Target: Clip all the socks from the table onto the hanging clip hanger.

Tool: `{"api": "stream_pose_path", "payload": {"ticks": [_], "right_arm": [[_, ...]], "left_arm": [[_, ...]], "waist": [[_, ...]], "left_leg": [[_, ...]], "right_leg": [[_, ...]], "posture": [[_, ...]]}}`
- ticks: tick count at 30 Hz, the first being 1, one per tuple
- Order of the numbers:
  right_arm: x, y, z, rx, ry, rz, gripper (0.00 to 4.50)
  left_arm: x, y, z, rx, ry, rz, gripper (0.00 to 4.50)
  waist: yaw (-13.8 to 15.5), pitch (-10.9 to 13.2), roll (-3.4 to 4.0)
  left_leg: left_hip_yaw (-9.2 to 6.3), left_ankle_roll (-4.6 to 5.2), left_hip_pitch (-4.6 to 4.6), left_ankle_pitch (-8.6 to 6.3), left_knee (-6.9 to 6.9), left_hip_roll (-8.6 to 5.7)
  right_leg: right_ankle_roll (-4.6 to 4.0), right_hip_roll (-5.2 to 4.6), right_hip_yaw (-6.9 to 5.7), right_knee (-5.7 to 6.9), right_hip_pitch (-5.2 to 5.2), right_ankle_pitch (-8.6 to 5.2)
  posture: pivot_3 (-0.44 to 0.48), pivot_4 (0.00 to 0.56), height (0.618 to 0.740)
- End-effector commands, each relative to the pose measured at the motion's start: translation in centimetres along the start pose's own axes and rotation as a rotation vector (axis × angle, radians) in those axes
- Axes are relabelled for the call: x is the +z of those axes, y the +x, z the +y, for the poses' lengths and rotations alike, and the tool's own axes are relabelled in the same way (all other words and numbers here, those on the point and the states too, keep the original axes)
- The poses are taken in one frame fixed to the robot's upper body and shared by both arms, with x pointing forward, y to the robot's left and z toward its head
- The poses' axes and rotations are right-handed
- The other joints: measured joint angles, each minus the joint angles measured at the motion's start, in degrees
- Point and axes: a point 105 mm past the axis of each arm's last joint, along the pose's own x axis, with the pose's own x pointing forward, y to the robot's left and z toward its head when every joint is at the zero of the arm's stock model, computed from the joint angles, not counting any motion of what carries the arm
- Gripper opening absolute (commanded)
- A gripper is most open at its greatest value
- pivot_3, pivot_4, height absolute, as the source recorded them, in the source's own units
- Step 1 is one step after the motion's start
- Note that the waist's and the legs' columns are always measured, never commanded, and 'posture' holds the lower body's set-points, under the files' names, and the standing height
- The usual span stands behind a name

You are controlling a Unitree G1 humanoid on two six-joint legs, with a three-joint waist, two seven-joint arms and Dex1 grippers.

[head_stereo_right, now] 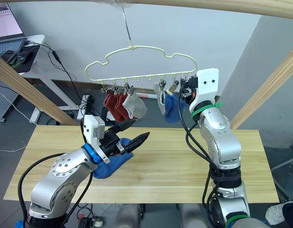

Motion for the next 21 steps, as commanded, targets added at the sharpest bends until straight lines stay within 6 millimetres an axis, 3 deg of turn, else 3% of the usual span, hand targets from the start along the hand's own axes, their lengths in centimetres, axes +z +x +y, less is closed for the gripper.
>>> {"api": "stream_pose_path", "payload": {"ticks": [1, 15, 21], "right_arm": [[1.7, -0.9, -0.6, -0.047, -0.014, -0.078, 1.87], [0.7, -0.4, -0.1, -0.116, 0.008, -0.038, 1.87], [0.5, -0.1, 0.3, -0.137, 0.085, -0.025, 1.87]], "left_arm": [[1.1, -0.3, -0.8, -0.031, 0.027, -0.037, 3.76], [1.5, 0.1, -0.9, -0.024, 0.038, -0.048, 3.76], [2.6, 0.2, -1.4, -0.040, 0.031, -0.096, 3.76]], "waist": [[0.0, 0.0, 0.00], [0.0, 0.0, 0.00], [0.0, 0.0, 0.00]], "left_leg": [[0.00, 0.00, 0.00, 0.00, 0.00, 0.00], [0.00, 0.00, 0.02, 0.00, 0.00, 0.01], [0.00, 0.00, 0.02, 0.00, 0.00, 0.01]], "right_leg": [[0.00, 0.00, 0.00, 0.00, 0.00, 0.00], [0.00, 0.01, 0.00, 0.02, 0.00, 0.00], [0.00, 0.01, -0.01, 0.02, 0.00, 0.00]], "posture": [[0.071, 0.297, 0.740], [0.073, 0.301, 0.740], [0.085, 0.306, 0.740]]}}
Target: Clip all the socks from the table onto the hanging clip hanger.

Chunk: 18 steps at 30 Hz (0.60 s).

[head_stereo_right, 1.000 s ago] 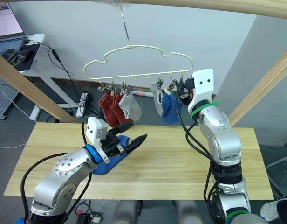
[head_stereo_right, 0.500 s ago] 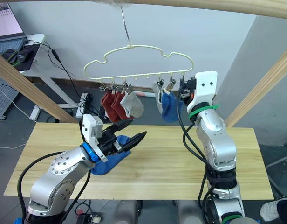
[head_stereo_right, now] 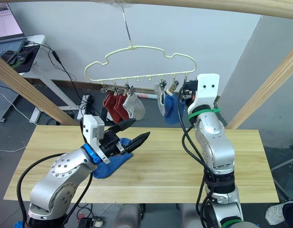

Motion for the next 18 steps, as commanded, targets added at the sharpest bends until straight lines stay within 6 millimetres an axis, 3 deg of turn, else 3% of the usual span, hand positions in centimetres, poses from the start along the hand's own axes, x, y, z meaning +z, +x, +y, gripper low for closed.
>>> {"api": "stream_pose_path", "payload": {"ticks": [1, 10, 18], "right_arm": [[1.2, 0.1, 0.2, -0.012, 0.040, -0.039, 1.87], [1.4, 0.4, 0.0, -0.030, 0.069, -0.046, 1.87], [1.1, 0.5, 0.0, -0.034, 0.094, -0.032, 1.87]], "left_arm": [[2.0, 0.1, -1.0, -0.037, 0.018, -0.080, 3.76], [4.2, 0.7, -1.7, -0.079, 0.034, -0.170, 3.76], [4.0, 0.6, -1.4, -0.066, 0.045, -0.158, 3.76]], "waist": [[0.0, 0.0, 0.00], [0.0, 0.0, 0.00], [0.0, 0.0, 0.00]], "left_leg": [[0.00, 0.00, 0.00, 0.00, 0.00, 0.00], [0.00, 0.00, -0.01, 0.00, 0.01, -0.01], [0.00, 0.00, -0.01, 0.00, -0.01, -0.01]], "right_leg": [[0.00, 0.00, 0.00, 0.00, 0.00, 0.00], [0.00, 0.00, 0.00, -0.01, 0.00, 0.00], [0.00, 0.00, -0.01, -0.02, 0.00, 0.00]], "posture": [[0.086, 0.306, 0.740], [0.085, 0.307, 0.740], [0.087, 0.305, 0.740]]}}
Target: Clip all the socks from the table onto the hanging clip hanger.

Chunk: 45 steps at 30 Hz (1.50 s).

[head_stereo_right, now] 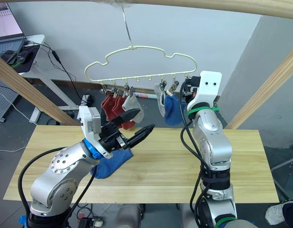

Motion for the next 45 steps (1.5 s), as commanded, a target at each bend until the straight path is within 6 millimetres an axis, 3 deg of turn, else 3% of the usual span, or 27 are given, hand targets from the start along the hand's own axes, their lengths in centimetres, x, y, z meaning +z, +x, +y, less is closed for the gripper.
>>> {"api": "stream_pose_path", "payload": {"ticks": [1, 12, 15, 19, 33, 40, 45], "right_arm": [[1.1, -0.1, 0.3, 0.003, 0.025, -0.040, 1.87], [1.4, 0.0, 0.1, -0.003, 0.017, -0.054, 1.87], [1.5, 0.0, 0.1, 0.002, 0.003, -0.062, 1.26], [1.5, 0.0, 0.1, 0.002, 0.006, -0.061, 0.10], [1.7, 0.1, 0.5, 0.025, -0.036, -0.071, 0.10], [2.0, 0.2, 0.9, 0.035, -0.032, -0.087, 2.44], [1.9, 0.2, 1.1, 0.040, -0.016, -0.084, 2.44]], "left_arm": [[1.0, -0.1, -0.5, -0.012, 0.037, -0.036, 3.76], [0.9, -0.1, -0.5, -0.015, 0.047, -0.033, 3.76], [0.8, -0.1, -0.6, -0.017, 0.045, -0.033, 3.76], [0.6, -0.2, -0.9, -0.024, 0.038, -0.030, 3.76], [0.5, 0.0, -1.5, -0.032, 0.034, -0.031, 3.76], [0.7, 0.1, -1.6, -0.035, 0.035, -0.032, 3.76], [0.7, 0.1, -1.6, -0.034, 0.038, -0.032, 3.76]], "waist": [[0.0, 0.0, 0.00], [0.0, 0.0, 0.00], [0.0, 0.0, 0.00], [0.0, 0.0, 0.00], [0.0, 0.0, 0.00], [0.0, 0.0, 0.00], [0.0, 0.0, 0.00]], "left_leg": [[0.00, 0.00, 0.00, 0.00, 0.00, 0.00], [0.00, 0.00, 0.00, 0.00, 0.00, 0.00], [0.00, 0.00, 0.00, 0.00, 0.00, 0.00], [0.00, 0.00, 0.00, 0.00, 0.00, 0.00], [0.00, 0.00, 0.00, 0.00, 0.00, 0.00], [0.00, 0.00, 0.00, 0.00, 0.00, 0.00], [0.00, 0.00, 0.00, 0.00, 0.00, 0.00]], "right_leg": [[0.00, 0.00, 0.00, 0.00, 0.00, 0.00], [0.00, 0.00, 0.00, 0.00, 0.00, 0.00], [0.00, 0.00, 0.00, 0.00, 0.00, 0.00], [0.00, 0.00, 0.00, 0.00, 0.00, 0.00], [0.00, 0.00, 0.01, 0.00, 0.00, 0.00], [0.00, 0.00, 0.01, 0.00, 0.00, 0.00], [0.00, 0.00, 0.00, 0.00, 0.00, 0.00]], "posture": [[0.087, 0.305, 0.740], [0.085, 0.301, 0.740], [0.085, 0.301, 0.740], [0.085, 0.301, 0.740], [0.083, 0.297, 0.740], [0.085, 0.289, 0.740], [0.084, 0.289, 0.740]]}}
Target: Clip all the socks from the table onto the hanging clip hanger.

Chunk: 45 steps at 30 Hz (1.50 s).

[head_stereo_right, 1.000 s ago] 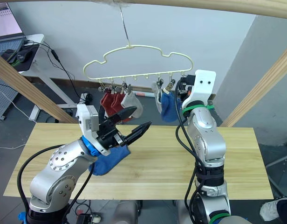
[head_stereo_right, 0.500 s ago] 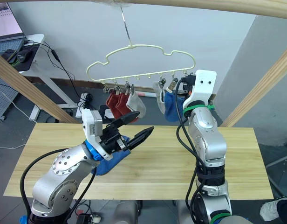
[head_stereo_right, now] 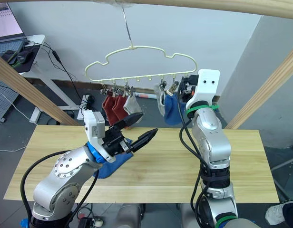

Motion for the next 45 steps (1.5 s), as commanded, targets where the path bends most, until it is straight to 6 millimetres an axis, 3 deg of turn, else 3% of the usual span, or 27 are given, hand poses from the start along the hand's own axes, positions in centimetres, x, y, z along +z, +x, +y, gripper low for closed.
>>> {"api": "stream_pose_path", "payload": {"ticks": [1, 25, 45], "right_arm": [[1.6, 0.0, 0.6, 0.016, 0.011, -0.064, 2.44], [1.4, 0.3, 0.3, -0.044, 0.049, -0.050, 2.44], [0.9, 0.7, 1.5, -0.050, 0.261, -0.006, 2.44]], "left_arm": [[1.1, 0.0, -0.5, -0.017, 0.037, -0.041, 3.76], [1.3, 0.0, -0.5, -0.010, 0.047, -0.042, 3.76], [1.2, 0.0, -0.5, -0.012, 0.048, -0.034, 3.76]], "waist": [[0.0, 0.0, 0.00], [0.0, 0.0, 0.00], [0.0, 0.0, 0.01]], "left_leg": [[0.00, 0.00, 0.00, 0.00, 0.00, 0.00], [0.00, 0.00, 0.00, 0.00, 0.00, 0.00], [-0.01, 0.00, -0.01, 0.00, 0.00, 0.00]], "right_leg": [[0.00, 0.00, 0.00, 0.00, 0.00, 0.00], [0.00, 0.00, 0.00, 0.00, 0.00, 0.00], [0.00, 0.00, -0.01, -0.01, 0.00, 0.00]], "posture": [[0.084, 0.289, 0.740], [0.092, 0.302, 0.740], [0.094, 0.306, 0.740]]}}
